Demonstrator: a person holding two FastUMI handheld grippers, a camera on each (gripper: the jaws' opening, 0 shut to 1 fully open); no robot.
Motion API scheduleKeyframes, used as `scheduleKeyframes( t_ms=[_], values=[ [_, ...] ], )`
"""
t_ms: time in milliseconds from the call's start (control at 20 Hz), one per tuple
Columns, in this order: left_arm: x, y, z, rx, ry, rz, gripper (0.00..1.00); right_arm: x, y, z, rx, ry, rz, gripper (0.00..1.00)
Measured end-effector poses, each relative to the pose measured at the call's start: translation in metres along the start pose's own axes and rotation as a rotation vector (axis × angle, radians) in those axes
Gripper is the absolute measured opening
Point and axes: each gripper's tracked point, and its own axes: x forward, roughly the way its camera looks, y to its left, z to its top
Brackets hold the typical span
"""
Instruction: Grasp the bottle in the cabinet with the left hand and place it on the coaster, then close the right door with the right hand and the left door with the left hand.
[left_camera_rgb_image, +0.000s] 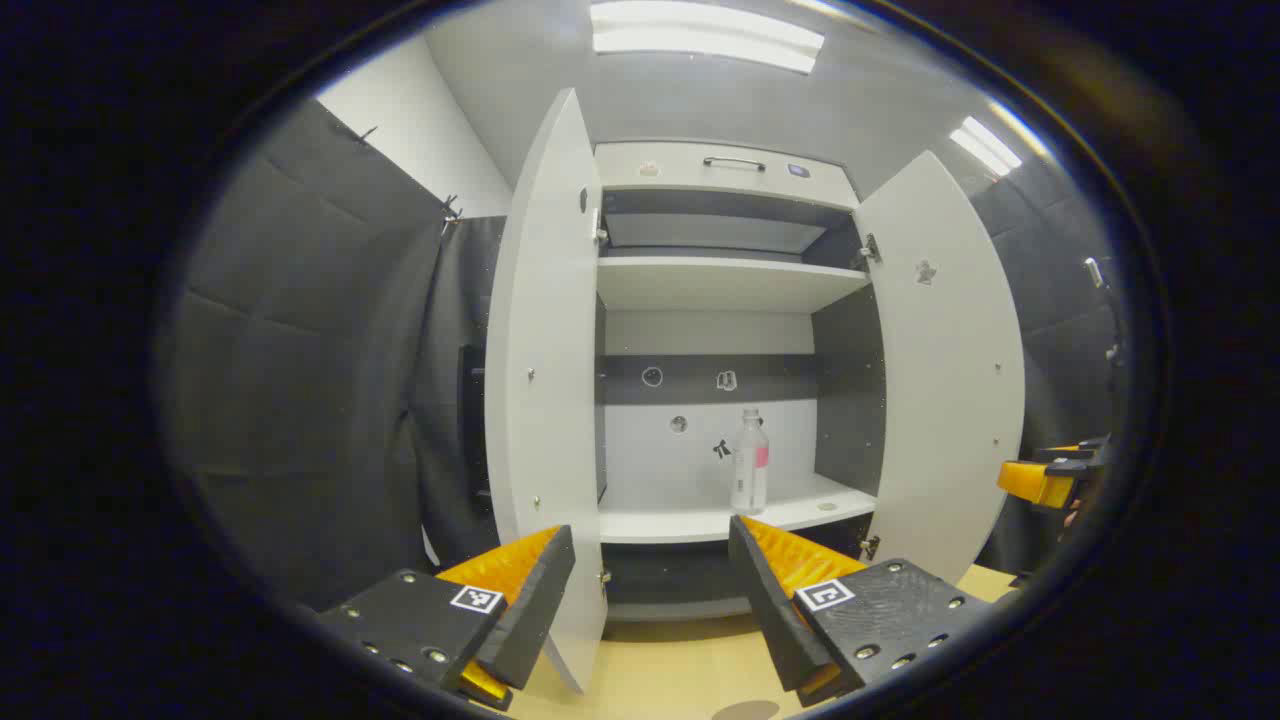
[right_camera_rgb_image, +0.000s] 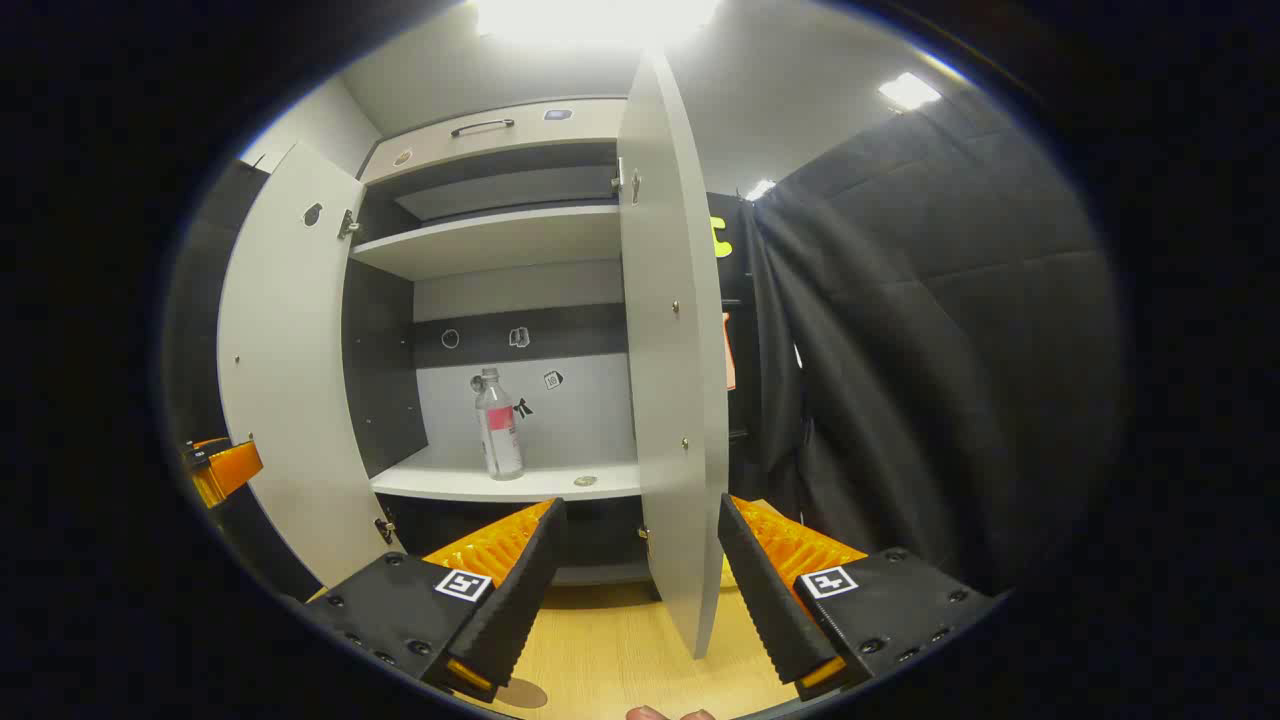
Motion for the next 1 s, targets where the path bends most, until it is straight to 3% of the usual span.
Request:
scheduleKeyframes(
  t_ms=[150,200,350,550,600,650,1000],
  values=[
    [-0.002,0.000,-0.006,-0.018,0.007,-0.012,0.97,0.002,0.002,-0.009,-0.004,0.012,-0.001,0.92],
    [-0.002,0.001,-0.009,-0.017,0.013,-0.011,0.90,0.002,0.004,-0.011,-0.005,0.019,0.004,0.92],
    [-0.004,0.003,-0.013,-0.022,0.023,-0.017,0.90,0.001,0.011,-0.011,-0.013,0.014,0.013,0.96],
    [-0.004,0.001,-0.016,-0.040,0.026,-0.039,0.90,0.000,0.021,-0.012,-0.016,0.009,0.019,0.92],
    [-0.003,0.002,-0.017,-0.039,0.024,-0.040,0.90,-0.001,0.022,-0.013,-0.015,0.010,0.019,0.96],
    [-0.002,0.002,-0.017,-0.035,0.021,-0.040,0.90,-0.002,0.023,-0.013,-0.018,0.013,0.017,0.92],
    [0.011,-0.009,-0.039,-0.093,0.056,-0.082,0.90,-0.012,0.004,-0.005,-0.047,0.025,-0.046,0.96]
  ],
)
